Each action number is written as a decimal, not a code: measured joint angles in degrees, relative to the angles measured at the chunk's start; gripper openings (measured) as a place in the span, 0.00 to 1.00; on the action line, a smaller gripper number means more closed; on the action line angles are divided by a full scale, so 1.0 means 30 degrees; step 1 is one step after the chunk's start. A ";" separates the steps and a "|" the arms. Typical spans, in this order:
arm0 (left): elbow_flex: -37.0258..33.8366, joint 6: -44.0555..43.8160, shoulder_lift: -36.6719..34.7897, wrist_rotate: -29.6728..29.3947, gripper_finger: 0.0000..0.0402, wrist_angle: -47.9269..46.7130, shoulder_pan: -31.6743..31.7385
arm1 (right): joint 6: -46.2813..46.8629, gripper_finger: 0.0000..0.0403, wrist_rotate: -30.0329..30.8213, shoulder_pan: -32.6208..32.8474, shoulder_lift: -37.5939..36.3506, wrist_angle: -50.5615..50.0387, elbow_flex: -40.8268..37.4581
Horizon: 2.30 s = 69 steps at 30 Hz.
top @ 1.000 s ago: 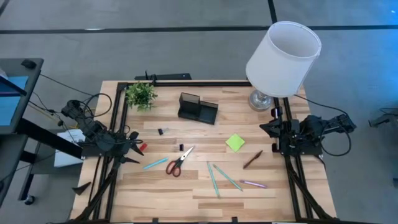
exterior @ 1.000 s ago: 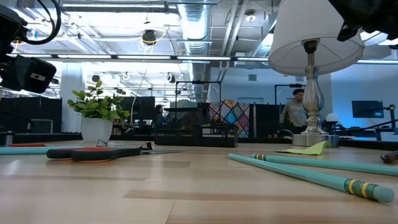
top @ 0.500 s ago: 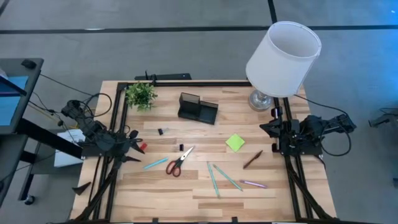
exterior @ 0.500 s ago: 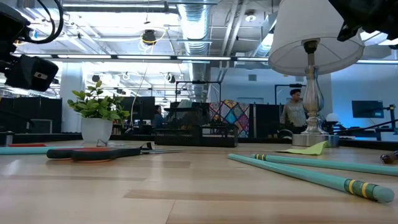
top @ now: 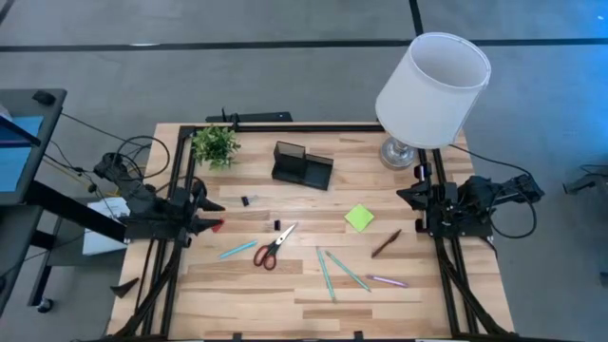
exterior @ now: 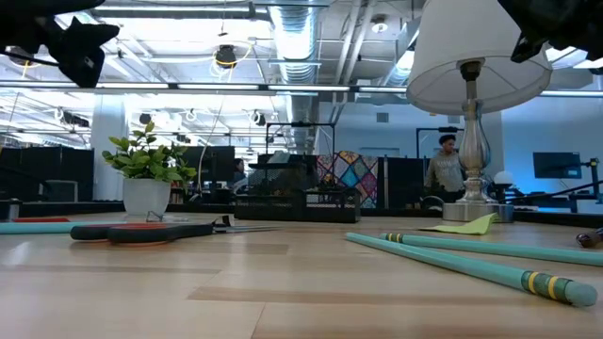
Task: Pick and place office supplies into organizer
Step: Put the brown pen into the desk organizer
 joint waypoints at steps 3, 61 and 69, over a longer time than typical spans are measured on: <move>0.0000 -0.0022 0.0000 0.0025 0.44 -0.0084 0.0000 | 0.0000 0.00 -0.0001 0.0000 0.0000 0.0002 0.0000; 0.0000 0.0780 0.0000 -0.4128 0.44 -0.0991 0.0000 | 0.7920 0.29 -0.2063 0.0785 1.2711 0.1557 0.0014; -0.0007 0.0245 0.0006 -0.4127 0.44 -0.2373 0.0000 | 0.8379 0.30 -0.2735 0.2974 1.9136 0.5419 0.0000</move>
